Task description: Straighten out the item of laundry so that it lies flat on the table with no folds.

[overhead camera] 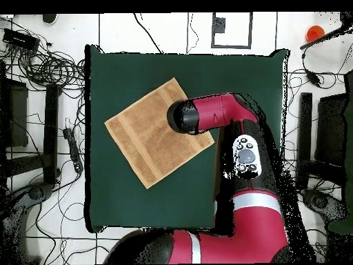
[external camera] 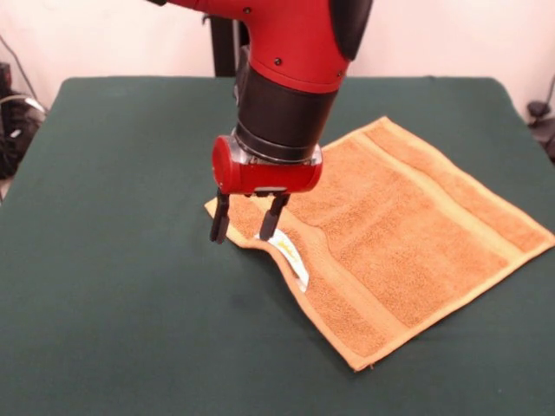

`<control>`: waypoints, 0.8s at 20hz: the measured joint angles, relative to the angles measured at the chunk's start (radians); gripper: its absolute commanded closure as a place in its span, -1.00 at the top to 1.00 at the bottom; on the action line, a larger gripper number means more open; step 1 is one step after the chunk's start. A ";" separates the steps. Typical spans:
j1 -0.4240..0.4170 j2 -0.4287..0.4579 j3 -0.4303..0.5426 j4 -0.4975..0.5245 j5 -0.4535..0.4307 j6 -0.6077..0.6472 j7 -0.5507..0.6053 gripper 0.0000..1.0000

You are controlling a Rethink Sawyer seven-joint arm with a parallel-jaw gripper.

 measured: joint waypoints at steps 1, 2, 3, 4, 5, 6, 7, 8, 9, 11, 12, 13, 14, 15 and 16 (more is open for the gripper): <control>-0.001 0.001 0.000 0.000 0.000 0.000 0.000 1.00; -0.002 0.001 0.000 0.000 0.000 0.000 0.000 1.00; -0.003 0.001 0.000 0.000 0.000 0.000 0.000 1.00; -0.003 0.001 0.000 0.000 0.000 0.000 0.000 1.00; -0.004 0.001 0.000 0.000 0.000 0.000 0.000 1.00; -0.005 0.001 0.000 0.000 0.000 0.000 0.000 1.00; -0.005 0.001 0.000 0.000 0.000 0.000 0.000 1.00; -0.005 0.001 0.000 0.000 0.000 0.000 0.000 1.00; -0.005 0.001 0.000 0.000 0.000 0.000 0.000 1.00; -0.006 0.001 0.000 0.000 0.000 0.000 0.000 1.00; -0.006 0.001 0.001 0.000 0.000 0.000 0.000 1.00; -0.008 0.001 0.002 0.000 0.000 0.000 0.000 1.00; -0.011 0.001 0.007 0.000 0.000 0.000 0.000 1.00; -0.014 0.001 0.011 0.000 0.000 0.000 0.000 1.00; -0.018 0.001 0.019 0.000 0.000 0.000 0.000 1.00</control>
